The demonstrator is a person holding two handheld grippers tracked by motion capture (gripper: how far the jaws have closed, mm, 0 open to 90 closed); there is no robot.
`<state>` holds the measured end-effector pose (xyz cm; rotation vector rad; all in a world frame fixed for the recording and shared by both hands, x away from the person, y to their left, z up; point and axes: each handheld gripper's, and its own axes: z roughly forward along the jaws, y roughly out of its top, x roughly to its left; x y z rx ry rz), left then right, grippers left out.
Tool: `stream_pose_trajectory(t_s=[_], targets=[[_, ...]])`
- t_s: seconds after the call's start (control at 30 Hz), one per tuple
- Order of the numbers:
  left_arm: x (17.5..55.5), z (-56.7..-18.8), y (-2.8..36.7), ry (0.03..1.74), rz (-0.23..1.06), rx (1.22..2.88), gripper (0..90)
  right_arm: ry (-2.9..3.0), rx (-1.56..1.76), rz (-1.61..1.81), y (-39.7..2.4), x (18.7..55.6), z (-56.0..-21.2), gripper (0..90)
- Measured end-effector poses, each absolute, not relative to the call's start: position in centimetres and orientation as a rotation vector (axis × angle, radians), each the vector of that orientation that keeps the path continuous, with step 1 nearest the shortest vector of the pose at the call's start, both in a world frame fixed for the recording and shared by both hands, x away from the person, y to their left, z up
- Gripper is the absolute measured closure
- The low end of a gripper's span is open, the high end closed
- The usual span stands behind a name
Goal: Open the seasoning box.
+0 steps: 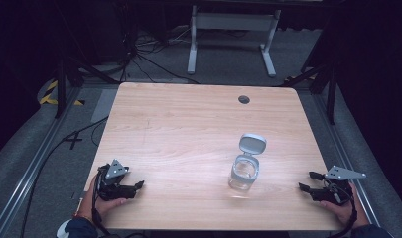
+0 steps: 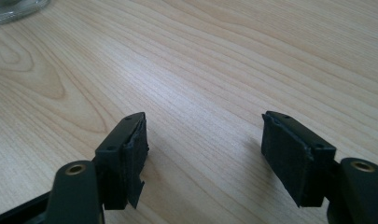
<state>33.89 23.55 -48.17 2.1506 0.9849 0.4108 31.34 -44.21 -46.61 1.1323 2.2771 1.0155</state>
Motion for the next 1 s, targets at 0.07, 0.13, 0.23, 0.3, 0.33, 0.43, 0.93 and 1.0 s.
stream_pose_trajectory(t_s=[0.07,0.13,0.23,0.3,0.33,0.43,0.93,1.0], targets=[[33.91,-48.17,23.56,0.982,0.411,2.151,21.5,2.277,1.132,1.016,-44.22,31.34,-46.61,31.5],[33.97,-48.16,23.59,0.976,0.413,2.154,21.5,2.277,1.133,1.016,-44.22,31.35,-46.61,31.5],[34.0,-48.15,23.59,0.978,0.409,2.155,21.4,2.278,1.13,1.018,-44.23,31.38,-46.62,31.4],[34.02,-48.14,23.61,0.978,0.41,2.158,21.4,2.278,1.13,1.018,-44.23,31.39,-46.62,31.4],[34.02,-48.14,23.61,0.978,0.41,2.157,21.4,2.278,1.13,1.018,-44.23,31.39,-46.62,31.4],[34.02,-48.14,23.61,0.977,0.411,2.157,21.4,2.278,1.13,1.018,-44.23,31.38,-46.62,31.4],[34.07,-48.14,23.6,0.993,0.406,2.149,21.2,2.279,1.129,1.018,-44.23,31.39,-46.62,31.4],[34.07,-48.11,23.61,0.992,0.408,2.153,21.1,2.278,1.13,1.018,-44.23,31.38,-46.62,31.4]])
